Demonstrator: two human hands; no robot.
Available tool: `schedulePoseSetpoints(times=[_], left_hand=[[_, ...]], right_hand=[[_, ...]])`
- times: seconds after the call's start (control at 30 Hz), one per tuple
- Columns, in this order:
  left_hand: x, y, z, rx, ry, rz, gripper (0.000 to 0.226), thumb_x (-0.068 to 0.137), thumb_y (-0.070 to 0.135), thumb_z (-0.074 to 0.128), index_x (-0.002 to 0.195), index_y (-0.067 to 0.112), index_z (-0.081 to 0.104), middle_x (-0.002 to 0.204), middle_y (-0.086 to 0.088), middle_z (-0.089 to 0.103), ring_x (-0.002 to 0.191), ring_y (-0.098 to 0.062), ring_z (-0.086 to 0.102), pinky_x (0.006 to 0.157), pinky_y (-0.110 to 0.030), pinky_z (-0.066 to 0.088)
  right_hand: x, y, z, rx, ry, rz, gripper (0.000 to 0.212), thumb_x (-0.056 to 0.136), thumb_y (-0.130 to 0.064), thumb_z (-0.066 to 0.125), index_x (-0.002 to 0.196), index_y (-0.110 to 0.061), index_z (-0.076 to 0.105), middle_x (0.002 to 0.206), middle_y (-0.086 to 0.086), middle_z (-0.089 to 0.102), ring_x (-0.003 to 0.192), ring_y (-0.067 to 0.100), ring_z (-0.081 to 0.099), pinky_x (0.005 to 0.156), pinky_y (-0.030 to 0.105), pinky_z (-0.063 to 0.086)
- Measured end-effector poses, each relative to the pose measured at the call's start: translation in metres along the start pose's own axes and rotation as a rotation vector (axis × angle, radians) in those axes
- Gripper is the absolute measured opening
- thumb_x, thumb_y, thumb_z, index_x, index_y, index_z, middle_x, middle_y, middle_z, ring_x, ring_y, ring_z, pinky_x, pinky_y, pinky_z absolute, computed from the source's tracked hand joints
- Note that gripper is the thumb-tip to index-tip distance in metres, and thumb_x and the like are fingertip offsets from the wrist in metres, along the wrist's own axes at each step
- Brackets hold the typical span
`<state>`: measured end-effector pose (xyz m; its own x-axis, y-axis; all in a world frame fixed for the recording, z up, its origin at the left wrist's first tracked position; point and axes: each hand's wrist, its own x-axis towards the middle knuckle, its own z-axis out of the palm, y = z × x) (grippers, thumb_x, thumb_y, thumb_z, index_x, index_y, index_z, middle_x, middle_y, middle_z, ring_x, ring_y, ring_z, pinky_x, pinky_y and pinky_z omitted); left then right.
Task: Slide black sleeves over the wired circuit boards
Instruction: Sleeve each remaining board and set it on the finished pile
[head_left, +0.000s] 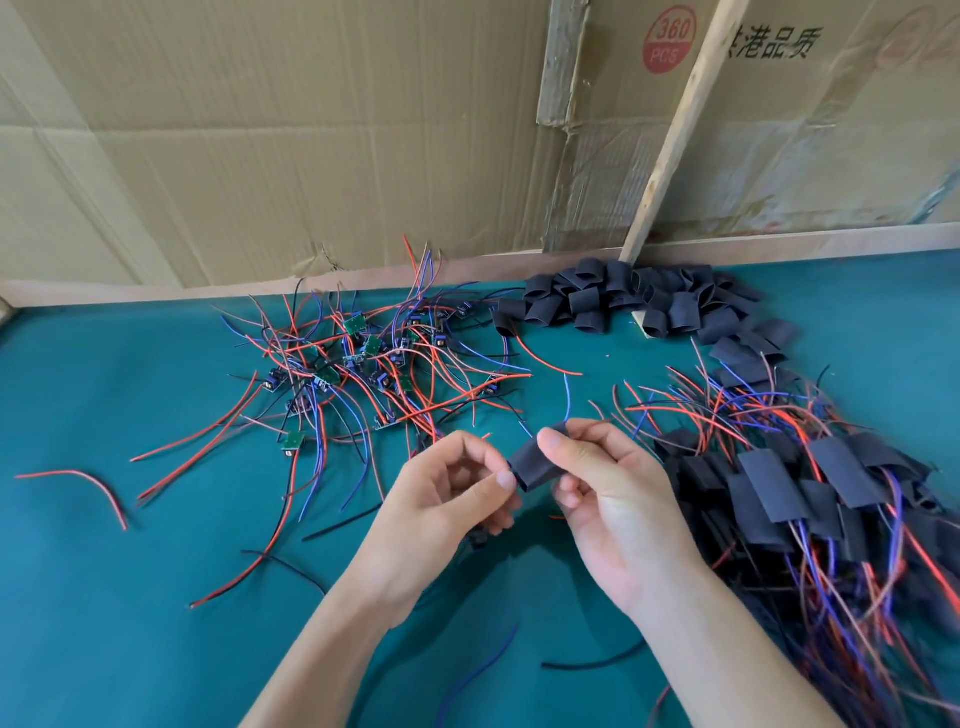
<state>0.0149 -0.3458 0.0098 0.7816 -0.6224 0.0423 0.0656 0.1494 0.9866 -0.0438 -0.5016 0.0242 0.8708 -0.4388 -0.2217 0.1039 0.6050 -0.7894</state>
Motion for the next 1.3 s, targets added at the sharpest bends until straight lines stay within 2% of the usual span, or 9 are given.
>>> schedulePoseSetpoints(times=[0.17,0.4,0.5,0.57,0.7,0.83,1.03,1.2,1.3], left_hand=[[-0.001,0.003,-0.006,-0.006,-0.091,-0.124,0.023,0.084,0.013,0.067,0.106,0.008,0.067,0.099,-0.013,0.075,0.089,-0.025,0.071,0.082,-0.032,0.058],[0.001,0.001,-0.012,0.074,-0.017,-0.138,0.020,0.090,-0.016,0.062,0.096,0.001,0.071,0.087,-0.018,0.074,0.080,-0.024,0.073,0.074,-0.027,0.060],[0.003,-0.001,-0.009,0.041,0.068,-0.090,0.015,0.087,-0.015,0.065,0.095,-0.002,0.071,0.087,-0.016,0.075,0.081,-0.025,0.073,0.078,-0.029,0.061],[0.004,-0.001,-0.009,0.045,0.111,-0.085,0.016,0.087,-0.014,0.068,0.090,0.001,0.073,0.083,-0.015,0.075,0.078,-0.025,0.073,0.076,-0.027,0.061],[0.003,-0.001,-0.007,0.063,0.113,-0.103,0.011,0.085,-0.011,0.070,0.088,-0.001,0.071,0.078,-0.016,0.074,0.072,-0.023,0.073,0.070,-0.026,0.060],[0.004,-0.002,-0.006,0.084,0.121,-0.095,0.009,0.085,-0.012,0.071,0.090,-0.005,0.065,0.074,-0.015,0.070,0.067,-0.024,0.070,0.065,-0.027,0.059],[0.004,-0.001,-0.009,0.216,0.076,-0.065,0.013,0.084,-0.008,0.075,0.083,0.000,0.066,0.069,-0.012,0.071,0.059,-0.021,0.066,0.061,-0.025,0.056],[0.002,-0.003,-0.007,0.358,0.059,-0.050,0.009,0.073,0.019,0.077,0.077,0.019,0.070,0.065,-0.005,0.071,0.059,-0.016,0.063,0.064,-0.034,0.053],[0.002,-0.003,-0.006,0.355,0.070,-0.037,0.008,0.074,0.021,0.077,0.078,0.020,0.070,0.066,-0.004,0.071,0.058,-0.016,0.064,0.063,-0.032,0.053]], right_hand=[[0.006,-0.010,-0.007,0.022,0.058,-0.114,0.023,0.061,-0.008,0.083,0.078,-0.013,0.068,0.074,0.003,0.065,0.059,0.009,0.049,0.050,0.015,0.038],[0.005,-0.013,-0.010,-0.124,0.082,-0.253,0.024,0.069,-0.006,0.084,0.083,-0.010,0.066,0.069,0.002,0.067,0.052,0.010,0.048,0.050,0.016,0.039],[0.003,-0.007,-0.009,-0.361,0.115,-0.342,0.021,0.079,-0.001,0.084,0.080,-0.012,0.066,0.064,0.003,0.067,0.052,0.013,0.051,0.050,0.018,0.041],[0.001,-0.004,-0.007,-0.404,0.097,-0.356,0.022,0.077,-0.007,0.087,0.077,-0.017,0.068,0.065,0.002,0.069,0.053,0.011,0.054,0.049,0.019,0.043],[-0.004,0.001,-0.001,-0.544,0.057,-0.373,0.017,0.070,-0.027,0.084,0.079,-0.023,0.069,0.068,0.003,0.073,0.054,0.013,0.056,0.048,0.021,0.045],[-0.005,-0.001,-0.004,-0.785,0.062,-0.485,0.021,0.078,-0.025,0.086,0.077,-0.025,0.065,0.066,-0.001,0.073,0.052,0.019,0.065,0.047,0.023,0.050],[-0.002,0.000,-0.006,-0.693,0.098,-0.411,0.021,0.071,-0.033,0.083,0.080,-0.021,0.068,0.063,0.004,0.072,0.050,0.023,0.070,0.048,0.031,0.055],[0.001,0.005,-0.008,-0.674,0.166,-0.413,0.028,0.069,-0.041,0.082,0.075,-0.021,0.063,0.056,0.006,0.069,0.046,0.028,0.069,0.055,0.047,0.062],[0.000,0.004,-0.009,-0.708,0.155,-0.439,0.030,0.070,-0.039,0.083,0.072,-0.021,0.060,0.051,0.005,0.065,0.041,0.027,0.066,0.043,0.039,0.056]])
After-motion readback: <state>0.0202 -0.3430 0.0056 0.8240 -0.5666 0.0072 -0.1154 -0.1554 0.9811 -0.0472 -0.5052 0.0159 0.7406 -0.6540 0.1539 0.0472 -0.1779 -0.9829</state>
